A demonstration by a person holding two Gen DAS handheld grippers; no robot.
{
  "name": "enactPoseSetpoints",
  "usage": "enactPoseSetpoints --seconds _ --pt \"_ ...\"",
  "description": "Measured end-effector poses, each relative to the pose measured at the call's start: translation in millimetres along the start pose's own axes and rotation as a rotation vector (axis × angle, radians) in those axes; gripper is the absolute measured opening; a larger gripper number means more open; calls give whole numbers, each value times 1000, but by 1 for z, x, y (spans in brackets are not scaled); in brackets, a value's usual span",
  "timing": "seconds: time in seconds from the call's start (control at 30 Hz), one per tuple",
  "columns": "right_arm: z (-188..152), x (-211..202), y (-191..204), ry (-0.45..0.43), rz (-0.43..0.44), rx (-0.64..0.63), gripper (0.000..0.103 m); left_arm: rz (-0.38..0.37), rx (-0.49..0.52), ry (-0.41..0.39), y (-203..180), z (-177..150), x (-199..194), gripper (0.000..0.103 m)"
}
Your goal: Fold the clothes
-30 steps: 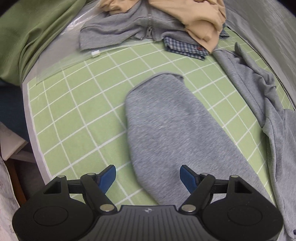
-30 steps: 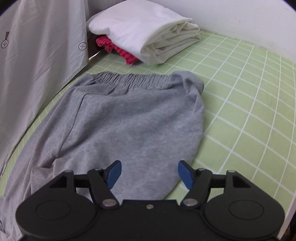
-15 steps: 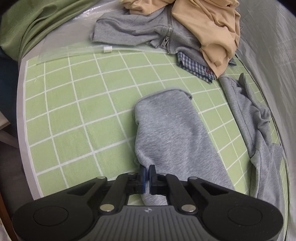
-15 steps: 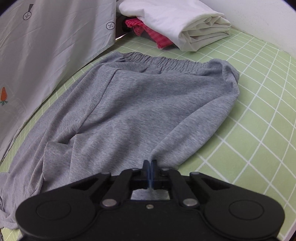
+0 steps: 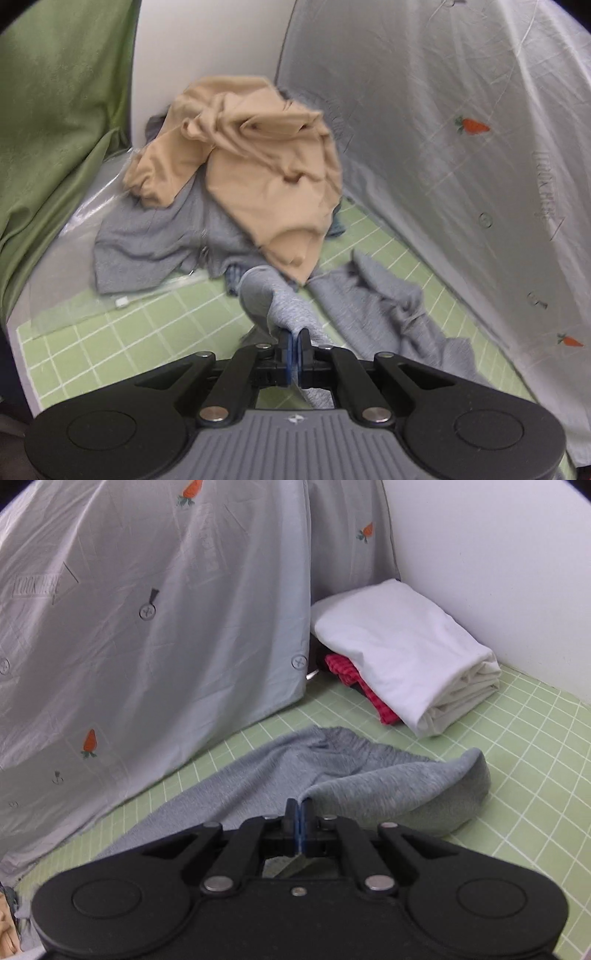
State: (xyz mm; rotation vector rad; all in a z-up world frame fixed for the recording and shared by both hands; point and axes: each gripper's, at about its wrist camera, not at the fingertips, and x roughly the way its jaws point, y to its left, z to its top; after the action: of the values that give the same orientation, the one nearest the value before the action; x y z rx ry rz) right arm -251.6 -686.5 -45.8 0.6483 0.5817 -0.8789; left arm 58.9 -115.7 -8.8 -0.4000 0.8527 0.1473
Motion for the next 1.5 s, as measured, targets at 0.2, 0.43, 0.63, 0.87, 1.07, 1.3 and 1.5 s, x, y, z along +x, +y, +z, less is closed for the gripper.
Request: enactPoseSetpoints --seconds 0.2,0.43,0.63,0.87,1.07,1.3,1.5 --pt "-60 43 -15 262 -145 -107 10 195 -58 246 62 -57 52 26" --pt "-56 49 -13 263 -140 -58 50 197 -190 275 91 -71 50 43" --pt "-57 51 -9 273 -145 -46 53 220 -172 235 83 -74 58 50" --pt "-63 49 -7 273 -153 -58 53 207 -23 198 56 -66 73 1" --pt "-69 47 -8 277 -147 -57 53 26 277 119 -13 -76 55 0" --pt "-74 47 -2 285 -118 -91 53 -193 856 237 -106 -165 51 8" --pt "-71 46 -2 279 -107 -113 53 -192 845 226 -93 -176 37 19"
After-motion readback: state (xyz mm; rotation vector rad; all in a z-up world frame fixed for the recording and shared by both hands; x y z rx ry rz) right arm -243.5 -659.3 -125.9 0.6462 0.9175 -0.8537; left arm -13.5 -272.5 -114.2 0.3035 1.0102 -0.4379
